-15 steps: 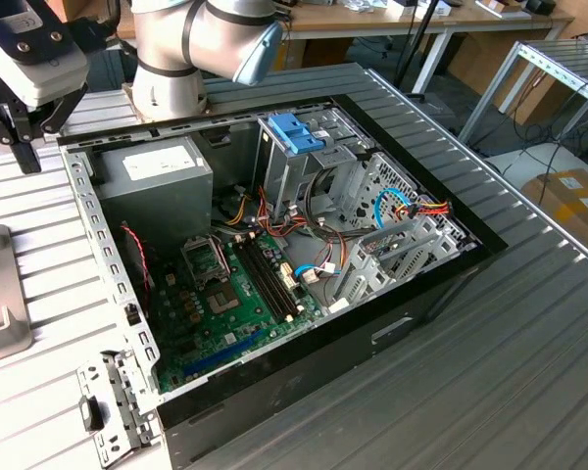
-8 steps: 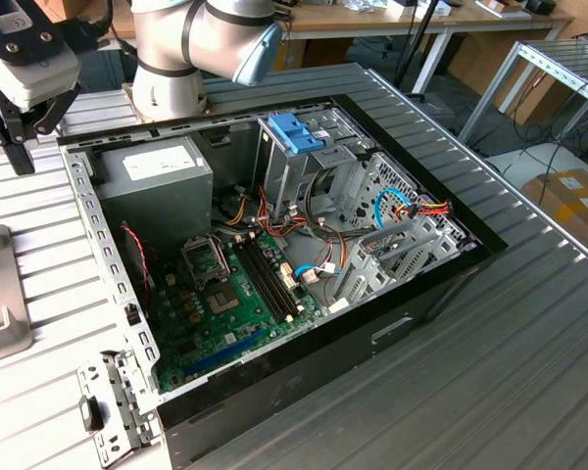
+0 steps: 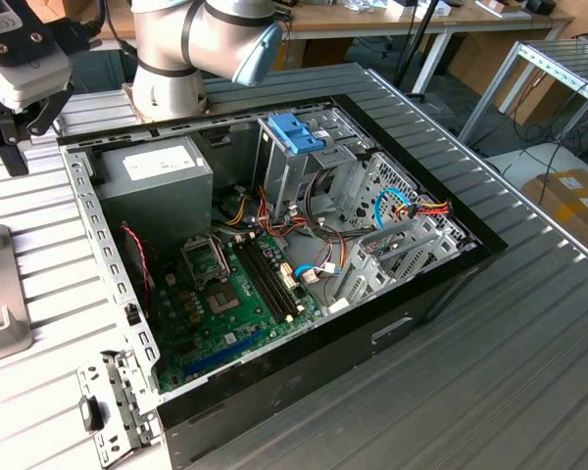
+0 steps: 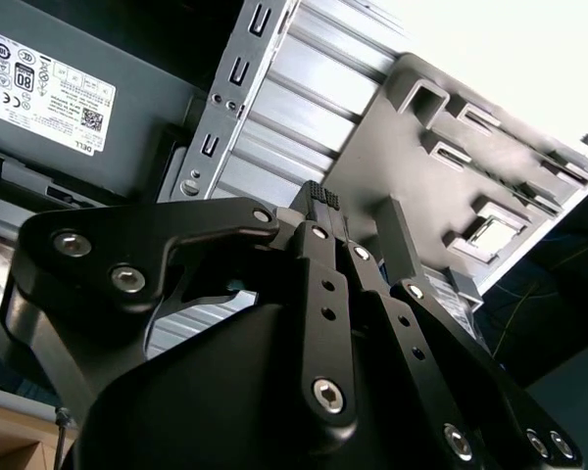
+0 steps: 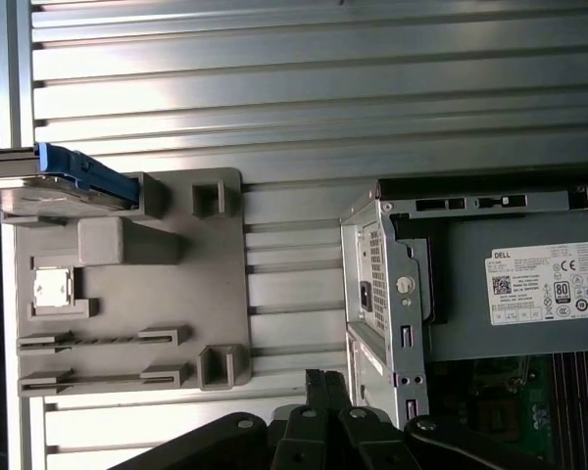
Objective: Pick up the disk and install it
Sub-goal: 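Reach for the disk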
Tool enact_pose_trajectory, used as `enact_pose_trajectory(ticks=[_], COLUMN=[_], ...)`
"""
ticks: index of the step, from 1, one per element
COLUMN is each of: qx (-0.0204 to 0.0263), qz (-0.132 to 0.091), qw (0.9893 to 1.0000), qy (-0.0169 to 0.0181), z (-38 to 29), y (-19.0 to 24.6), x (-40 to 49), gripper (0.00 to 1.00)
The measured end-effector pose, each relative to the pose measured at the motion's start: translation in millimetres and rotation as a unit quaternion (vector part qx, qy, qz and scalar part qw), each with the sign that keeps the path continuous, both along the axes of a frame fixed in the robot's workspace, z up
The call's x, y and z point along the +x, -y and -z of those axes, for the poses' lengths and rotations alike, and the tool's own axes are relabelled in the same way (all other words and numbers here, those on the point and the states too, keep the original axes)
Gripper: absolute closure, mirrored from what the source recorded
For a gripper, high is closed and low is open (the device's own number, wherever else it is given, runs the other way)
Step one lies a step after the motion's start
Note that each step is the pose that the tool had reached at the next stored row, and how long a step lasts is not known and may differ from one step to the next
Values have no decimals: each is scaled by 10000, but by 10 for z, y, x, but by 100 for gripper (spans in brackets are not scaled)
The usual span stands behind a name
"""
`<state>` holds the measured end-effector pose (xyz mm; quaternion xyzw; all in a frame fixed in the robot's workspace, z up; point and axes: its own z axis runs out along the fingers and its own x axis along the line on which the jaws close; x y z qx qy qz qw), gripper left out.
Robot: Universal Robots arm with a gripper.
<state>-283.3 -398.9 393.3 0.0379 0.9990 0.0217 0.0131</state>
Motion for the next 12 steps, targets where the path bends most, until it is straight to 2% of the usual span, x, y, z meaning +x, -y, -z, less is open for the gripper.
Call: enact_pose_trajectory(ticks=[12], qx=[0], qz=[0], qw=[10000], qy=[0], z=[0], y=[0], x=[-107], gripper=[90])
